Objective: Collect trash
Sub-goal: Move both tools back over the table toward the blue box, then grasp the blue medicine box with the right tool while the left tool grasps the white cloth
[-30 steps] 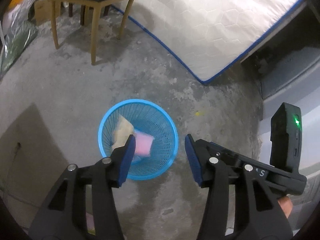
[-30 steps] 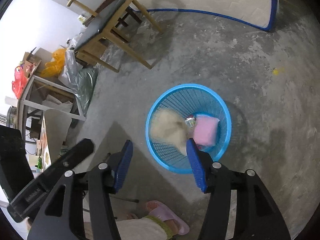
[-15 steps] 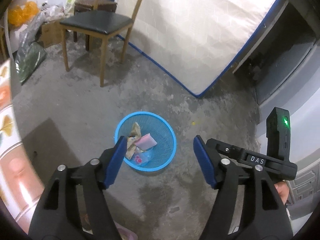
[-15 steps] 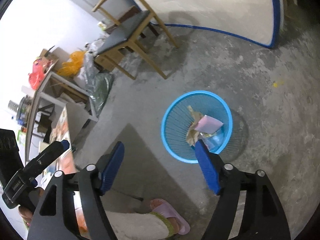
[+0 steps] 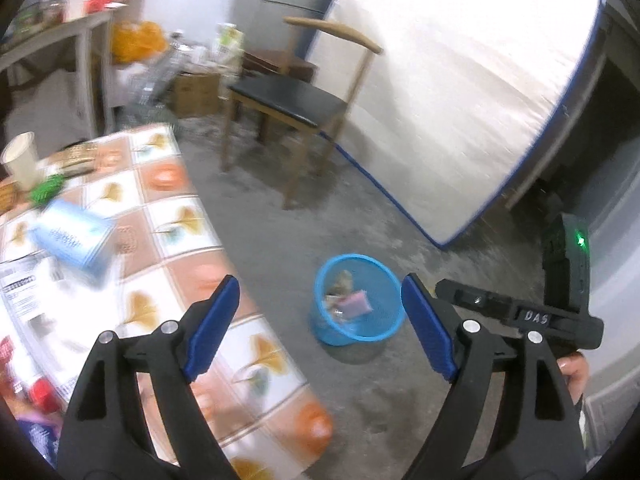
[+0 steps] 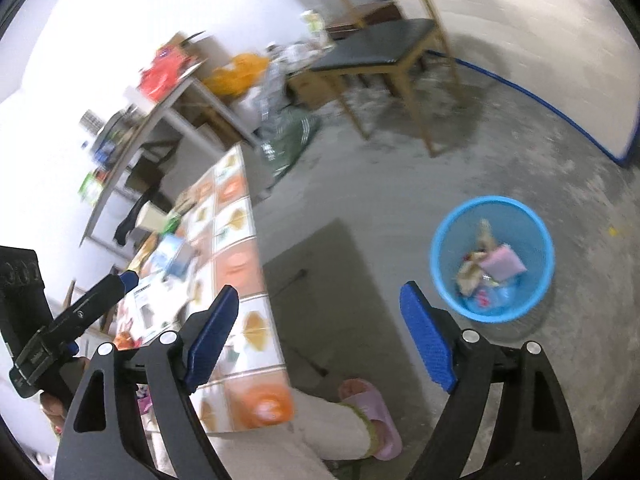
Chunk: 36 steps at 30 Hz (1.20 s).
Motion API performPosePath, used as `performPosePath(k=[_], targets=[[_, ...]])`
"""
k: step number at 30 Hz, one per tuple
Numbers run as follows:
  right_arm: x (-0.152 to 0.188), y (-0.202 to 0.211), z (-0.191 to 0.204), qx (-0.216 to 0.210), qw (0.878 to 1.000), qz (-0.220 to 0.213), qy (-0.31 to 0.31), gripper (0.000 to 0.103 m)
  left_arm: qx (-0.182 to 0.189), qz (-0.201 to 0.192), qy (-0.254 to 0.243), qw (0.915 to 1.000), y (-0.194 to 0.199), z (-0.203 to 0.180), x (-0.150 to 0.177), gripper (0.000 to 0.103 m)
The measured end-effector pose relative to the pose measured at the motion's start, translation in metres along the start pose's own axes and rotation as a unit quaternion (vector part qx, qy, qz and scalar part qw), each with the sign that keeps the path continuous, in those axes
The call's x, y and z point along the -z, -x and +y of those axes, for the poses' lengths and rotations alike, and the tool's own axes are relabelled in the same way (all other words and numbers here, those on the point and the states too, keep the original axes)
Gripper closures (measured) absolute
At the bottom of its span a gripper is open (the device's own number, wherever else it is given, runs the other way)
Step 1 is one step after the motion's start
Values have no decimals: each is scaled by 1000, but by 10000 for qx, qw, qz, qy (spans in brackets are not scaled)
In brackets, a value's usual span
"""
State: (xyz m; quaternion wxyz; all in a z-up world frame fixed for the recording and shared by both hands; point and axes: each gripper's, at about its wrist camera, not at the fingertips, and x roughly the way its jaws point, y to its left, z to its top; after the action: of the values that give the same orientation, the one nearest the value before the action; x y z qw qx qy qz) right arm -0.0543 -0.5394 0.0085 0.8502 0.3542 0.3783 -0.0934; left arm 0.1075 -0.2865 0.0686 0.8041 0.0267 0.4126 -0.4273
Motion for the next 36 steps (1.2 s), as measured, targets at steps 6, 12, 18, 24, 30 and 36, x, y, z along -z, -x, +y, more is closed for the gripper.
performPosePath(k=[6, 12, 18, 24, 30, 36], targets=[[-2, -25, 73, -405, 9972, 208, 592, 22, -394, -295, 512, 9975, 62, 69, 14, 23], [2, -51, 144, -742, 9882, 419, 1274, 18, -823, -589, 1048, 9893, 117, 143, 32, 23], [-5, -87, 212, -905, 9720, 722, 2047, 18, -667, -536, 1192, 9892, 127, 171, 37, 33], [-18, -130, 258, -877, 9555, 956, 2650, 18, -485, -253, 1059, 9929, 97, 168, 35, 53], [-32, -178, 284, -746, 9452, 1197, 2943, 18, -854, 259, 1044, 9905, 58, 182, 27, 66], [-38, -229, 304, -512, 9301, 1479, 3322, 18, -1139, 666, 1142, 9847, 27, 198, 21, 66]])
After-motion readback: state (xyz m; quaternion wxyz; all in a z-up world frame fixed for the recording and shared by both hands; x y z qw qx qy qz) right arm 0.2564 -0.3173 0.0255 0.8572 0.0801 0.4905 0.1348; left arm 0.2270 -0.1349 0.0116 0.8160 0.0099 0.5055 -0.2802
